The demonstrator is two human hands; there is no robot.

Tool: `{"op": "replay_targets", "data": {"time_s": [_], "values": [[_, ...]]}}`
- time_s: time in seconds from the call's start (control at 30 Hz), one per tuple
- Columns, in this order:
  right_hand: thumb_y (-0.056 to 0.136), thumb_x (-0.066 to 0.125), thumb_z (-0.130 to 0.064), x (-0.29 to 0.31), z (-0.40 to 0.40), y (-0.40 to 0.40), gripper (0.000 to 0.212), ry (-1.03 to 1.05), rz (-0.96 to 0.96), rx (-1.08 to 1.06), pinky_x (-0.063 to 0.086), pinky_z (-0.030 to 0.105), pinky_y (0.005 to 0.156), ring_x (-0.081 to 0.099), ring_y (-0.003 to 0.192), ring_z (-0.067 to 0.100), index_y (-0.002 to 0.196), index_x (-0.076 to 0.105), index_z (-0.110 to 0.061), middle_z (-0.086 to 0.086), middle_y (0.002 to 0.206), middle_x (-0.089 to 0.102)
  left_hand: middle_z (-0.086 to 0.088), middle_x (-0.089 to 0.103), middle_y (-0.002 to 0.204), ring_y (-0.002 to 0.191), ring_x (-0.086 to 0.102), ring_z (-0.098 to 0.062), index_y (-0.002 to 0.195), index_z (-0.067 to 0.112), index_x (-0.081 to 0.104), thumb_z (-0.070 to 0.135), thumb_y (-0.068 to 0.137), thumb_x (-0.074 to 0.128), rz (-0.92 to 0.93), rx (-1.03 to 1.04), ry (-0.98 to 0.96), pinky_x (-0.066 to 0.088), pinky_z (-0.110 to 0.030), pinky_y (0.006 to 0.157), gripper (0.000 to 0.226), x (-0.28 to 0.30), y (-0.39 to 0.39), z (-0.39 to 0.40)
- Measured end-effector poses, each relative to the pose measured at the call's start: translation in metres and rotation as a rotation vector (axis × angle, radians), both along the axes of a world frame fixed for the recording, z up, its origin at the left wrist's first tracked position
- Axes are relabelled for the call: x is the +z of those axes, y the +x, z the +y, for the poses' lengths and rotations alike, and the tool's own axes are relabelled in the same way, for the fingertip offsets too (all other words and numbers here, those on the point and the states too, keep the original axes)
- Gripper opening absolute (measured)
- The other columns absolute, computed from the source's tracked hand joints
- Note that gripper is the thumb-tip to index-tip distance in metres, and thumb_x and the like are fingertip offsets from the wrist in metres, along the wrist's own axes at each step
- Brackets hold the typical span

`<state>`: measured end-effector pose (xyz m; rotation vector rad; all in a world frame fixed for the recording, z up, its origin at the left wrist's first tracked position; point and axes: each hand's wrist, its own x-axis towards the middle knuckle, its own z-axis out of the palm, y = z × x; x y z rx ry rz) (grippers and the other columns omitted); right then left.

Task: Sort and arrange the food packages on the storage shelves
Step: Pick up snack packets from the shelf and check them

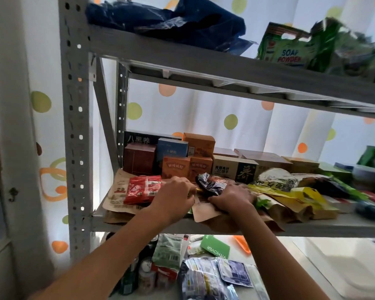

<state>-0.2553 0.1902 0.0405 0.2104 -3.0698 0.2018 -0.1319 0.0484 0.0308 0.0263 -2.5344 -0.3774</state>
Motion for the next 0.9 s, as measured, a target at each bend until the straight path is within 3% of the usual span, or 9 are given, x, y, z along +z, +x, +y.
{"op": "replay_targets", "data": {"time_s": [0.13, 0.27, 0.4, 0.5, 0.57, 0.7, 0.8, 0.9], "values": [[0.083, 0.064, -0.057, -0.010, 0.009, -0.003, 0.070, -0.064, 0.158, 0.048, 0.041, 0.044, 0.103, 0.052, 0.122, 0.033, 0.137, 0.045, -0.017, 0.015, 0.133, 0.056, 0.001, 0.067, 0.120, 0.114, 0.052, -0.016, 0.113, 0.019, 0.072, 0.026, 0.094, 0.055, -0.055, -0.031, 0.006, 0.044, -0.035, 0.100, 0.026, -0.007, -0.007, 0.008], [0.086, 0.062, -0.051, -0.017, 0.016, -0.002, 0.058, -0.127, 0.231, 0.054, 0.044, 0.045, 0.101, 0.056, 0.117, 0.032, 0.132, 0.051, -0.017, 0.014, 0.125, 0.060, 0.001, 0.067, 0.120, 0.113, 0.052, -0.017, 0.112, 0.020, 0.071, 0.027, 0.093, 0.056, -0.097, -0.029, 0.018, 0.043, -0.035, 0.100, 0.025, -0.012, -0.014, 0.013], [0.090, 0.059, -0.049, -0.021, 0.025, -0.002, 0.049, -0.235, 0.293, 0.089, 0.047, 0.046, 0.100, 0.059, 0.113, 0.033, 0.130, 0.056, -0.020, 0.013, 0.120, 0.065, 0.002, 0.067, 0.121, 0.114, 0.054, -0.015, 0.114, 0.020, 0.072, 0.022, 0.093, 0.058, -0.065, -0.050, 0.046, 0.039, -0.025, 0.097, 0.026, -0.010, -0.017, 0.022], [0.093, 0.058, -0.044, -0.020, 0.035, -0.002, 0.042, -0.418, 0.325, 0.133, 0.049, 0.038, 0.089, 0.063, 0.107, 0.032, 0.128, 0.058, -0.021, 0.010, 0.114, 0.069, 0.004, 0.069, 0.114, 0.110, 0.057, -0.015, 0.108, 0.020, 0.075, 0.019, 0.092, 0.058, -0.075, -0.054, 0.077, 0.038, -0.021, 0.089, 0.023, -0.005, -0.019, 0.030], [0.095, 0.059, -0.041, -0.017, 0.043, -0.003, 0.037, -0.573, 0.323, 0.153, 0.043, 0.033, 0.078, 0.064, 0.105, 0.031, 0.127, 0.061, -0.021, 0.008, 0.113, 0.071, 0.002, 0.071, 0.108, 0.105, 0.061, -0.018, 0.103, 0.021, 0.076, 0.018, 0.089, 0.059, -0.088, -0.056, 0.100, 0.043, -0.025, 0.085, 0.022, -0.003, -0.027, 0.035], [0.098, 0.059, -0.032, -0.011, 0.053, -0.005, 0.034, -0.820, 0.336, 0.159, 0.048, 0.034, 0.083, 0.066, 0.107, 0.030, 0.131, 0.063, -0.022, 0.005, 0.115, 0.072, 0.005, 0.069, 0.112, 0.103, 0.061, -0.013, 0.115, 0.020, 0.072, 0.015, 0.090, 0.063, -0.088, -0.050, 0.198, 0.035, -0.017, 0.077, 0.028, 0.005, -0.042, 0.048], [0.098, 0.058, -0.030, -0.013, 0.059, -0.014, 0.025, -1.036, 0.311, 0.171, 0.054, 0.038, 0.083, 0.066, 0.096, 0.029, 0.118, 0.068, -0.019, 0.002, 0.098, 0.072, 0.005, 0.069, 0.115, 0.099, 0.062, -0.009, 0.119, 0.020, 0.067, 0.022, 0.093, 0.065, -0.115, -0.059, 0.373, 0.048, -0.021, 0.082, 0.026, 0.011, -0.053, 0.057], [0.098, 0.061, -0.026, -0.010, 0.068, -0.022, 0.012, -1.309, 0.236, 0.219, 0.050, 0.033, 0.075, 0.066, 0.087, 0.025, 0.099, 0.071, -0.019, 0.000, 0.086, 0.071, 0.007, 0.065, 0.116, 0.091, 0.058, 0.001, 0.123, 0.022, 0.060, 0.034, 0.096, 0.061, -0.129, -0.051, 0.497, 0.049, -0.017, 0.070, 0.029, 0.019, -0.063, 0.068]]}}
